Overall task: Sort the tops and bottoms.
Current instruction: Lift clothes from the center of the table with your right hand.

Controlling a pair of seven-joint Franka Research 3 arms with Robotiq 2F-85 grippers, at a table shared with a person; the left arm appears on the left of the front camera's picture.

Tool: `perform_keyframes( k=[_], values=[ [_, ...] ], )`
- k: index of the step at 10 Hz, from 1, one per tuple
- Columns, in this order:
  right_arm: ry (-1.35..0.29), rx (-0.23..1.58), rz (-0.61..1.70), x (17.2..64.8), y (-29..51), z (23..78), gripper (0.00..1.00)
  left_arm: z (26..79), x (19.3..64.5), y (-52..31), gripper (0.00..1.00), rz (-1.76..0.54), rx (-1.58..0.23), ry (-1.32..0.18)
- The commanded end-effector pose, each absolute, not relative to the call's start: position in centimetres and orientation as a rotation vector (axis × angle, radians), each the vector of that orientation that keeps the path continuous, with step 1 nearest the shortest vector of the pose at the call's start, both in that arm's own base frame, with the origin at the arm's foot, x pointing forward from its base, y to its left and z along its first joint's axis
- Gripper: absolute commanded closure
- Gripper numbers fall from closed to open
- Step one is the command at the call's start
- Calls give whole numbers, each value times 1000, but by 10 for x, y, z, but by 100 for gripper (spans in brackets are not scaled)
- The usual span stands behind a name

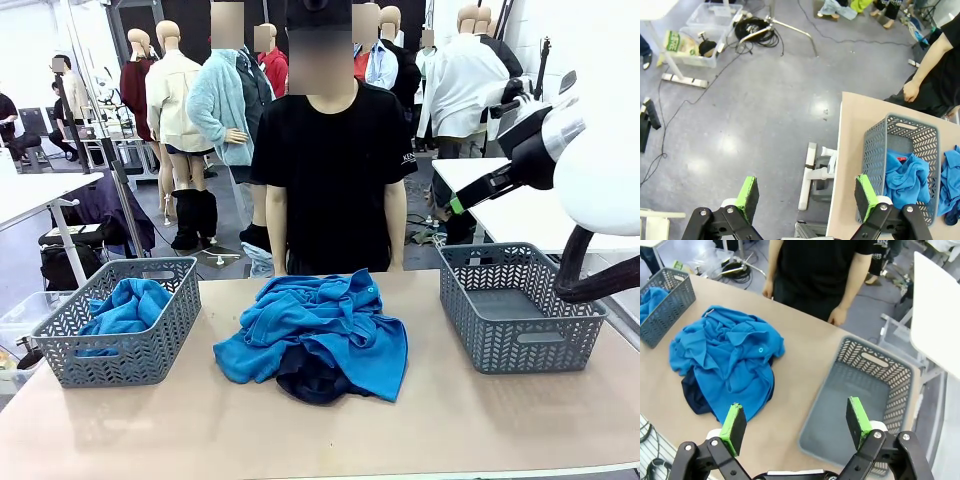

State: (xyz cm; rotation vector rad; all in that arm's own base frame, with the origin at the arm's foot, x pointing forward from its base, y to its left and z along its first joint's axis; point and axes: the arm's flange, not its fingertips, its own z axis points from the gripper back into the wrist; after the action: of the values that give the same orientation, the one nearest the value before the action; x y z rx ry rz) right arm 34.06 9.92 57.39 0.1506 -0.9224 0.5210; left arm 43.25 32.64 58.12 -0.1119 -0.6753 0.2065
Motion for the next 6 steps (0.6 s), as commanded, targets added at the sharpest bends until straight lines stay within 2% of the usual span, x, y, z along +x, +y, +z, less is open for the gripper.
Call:
perform_keyframes(
  k=[1,3,6],
  values=[
    [-933,157,500,341,96,575,0,580,428,327,0,193,-94,-679],
    [-928,149,510,340,95,576,0,580,428,327,0,193,-94,-679],
    [-816,135,815,401,169,582,0,580,428,327,0,193,-94,-679]
  ],
)
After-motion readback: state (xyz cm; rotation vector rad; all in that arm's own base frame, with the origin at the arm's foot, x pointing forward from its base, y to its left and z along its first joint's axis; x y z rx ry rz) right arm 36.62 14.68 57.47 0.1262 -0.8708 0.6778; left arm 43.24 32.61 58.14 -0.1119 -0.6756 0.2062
